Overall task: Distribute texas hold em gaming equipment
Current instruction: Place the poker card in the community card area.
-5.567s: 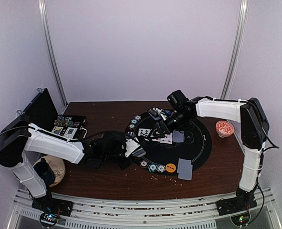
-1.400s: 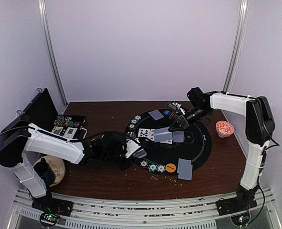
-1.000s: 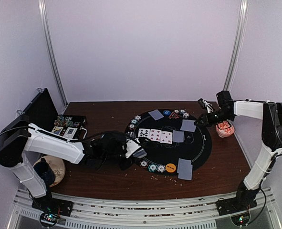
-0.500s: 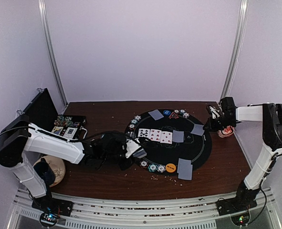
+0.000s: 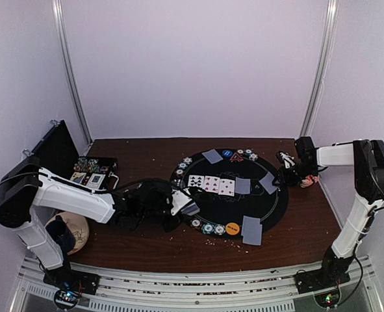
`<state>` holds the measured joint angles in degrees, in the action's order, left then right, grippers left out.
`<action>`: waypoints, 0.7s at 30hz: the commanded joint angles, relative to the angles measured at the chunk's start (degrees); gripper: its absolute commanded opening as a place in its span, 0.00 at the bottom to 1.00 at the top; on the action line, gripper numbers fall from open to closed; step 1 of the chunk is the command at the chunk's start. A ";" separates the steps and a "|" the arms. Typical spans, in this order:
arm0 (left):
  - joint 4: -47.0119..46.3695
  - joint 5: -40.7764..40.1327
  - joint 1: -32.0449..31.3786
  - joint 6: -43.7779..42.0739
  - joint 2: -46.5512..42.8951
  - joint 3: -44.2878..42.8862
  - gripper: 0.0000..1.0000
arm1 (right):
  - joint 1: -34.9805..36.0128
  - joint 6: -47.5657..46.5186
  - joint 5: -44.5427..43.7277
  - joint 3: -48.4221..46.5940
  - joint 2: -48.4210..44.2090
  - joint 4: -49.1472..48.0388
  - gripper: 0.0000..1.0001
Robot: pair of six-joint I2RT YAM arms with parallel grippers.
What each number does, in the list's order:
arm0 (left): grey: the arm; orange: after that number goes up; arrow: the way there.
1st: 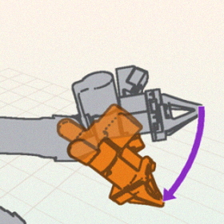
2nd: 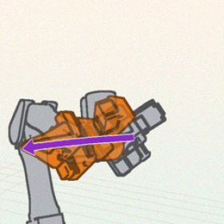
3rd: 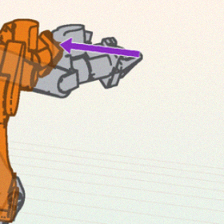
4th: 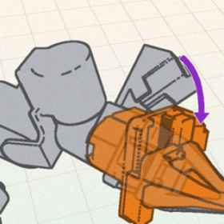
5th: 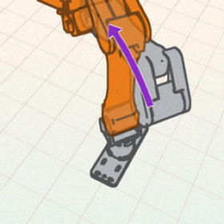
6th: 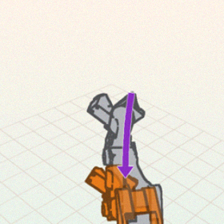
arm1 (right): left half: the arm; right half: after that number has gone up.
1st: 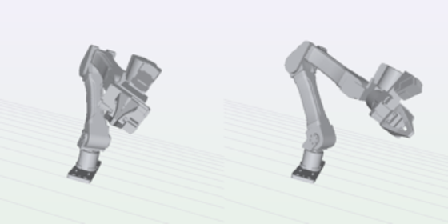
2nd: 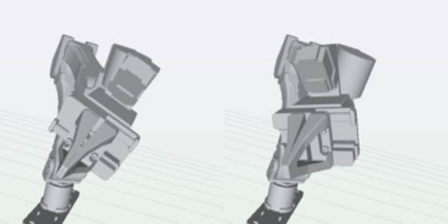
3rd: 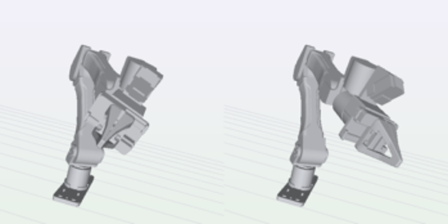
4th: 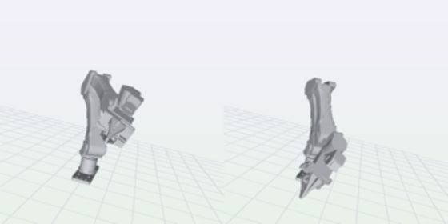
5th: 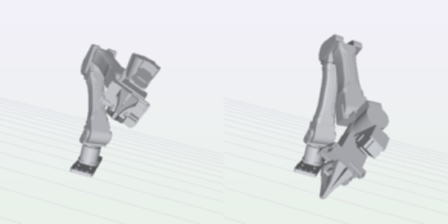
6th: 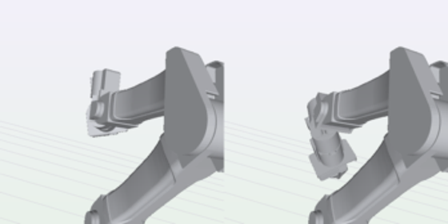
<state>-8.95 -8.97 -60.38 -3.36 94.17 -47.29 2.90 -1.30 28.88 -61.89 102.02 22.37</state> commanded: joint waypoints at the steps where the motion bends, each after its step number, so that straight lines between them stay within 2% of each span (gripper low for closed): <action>1: -2.56 -0.26 -0.18 -0.20 0.22 -1.65 0.24 | 0.94 -0.85 0.92 -0.03 -0.63 2.48 0.20; 7: -2.56 -0.08 -0.18 -0.14 0.15 -1.67 0.24 | 1.73 -0.98 1.28 -0.52 0.54 3.20 0.18; 12: -2.56 -0.14 -0.18 -0.16 0.27 -1.67 0.24 | 1.78 -0.57 0.25 -1.68 1.97 3.24 0.11; 15: -2.56 -0.25 -0.18 -0.09 0.45 -1.75 0.24 | 1.76 -0.26 0.80 -2.77 2.85 4.30 0.00; 21: -2.56 -0.26 -0.18 -0.13 0.30 -1.76 0.24 | 0.63 3.44 8.51 -2.66 4.11 4.46 0.00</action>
<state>-8.95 -8.97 -60.38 -3.36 94.19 -47.31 4.19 -0.89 31.16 -63.64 104.90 26.06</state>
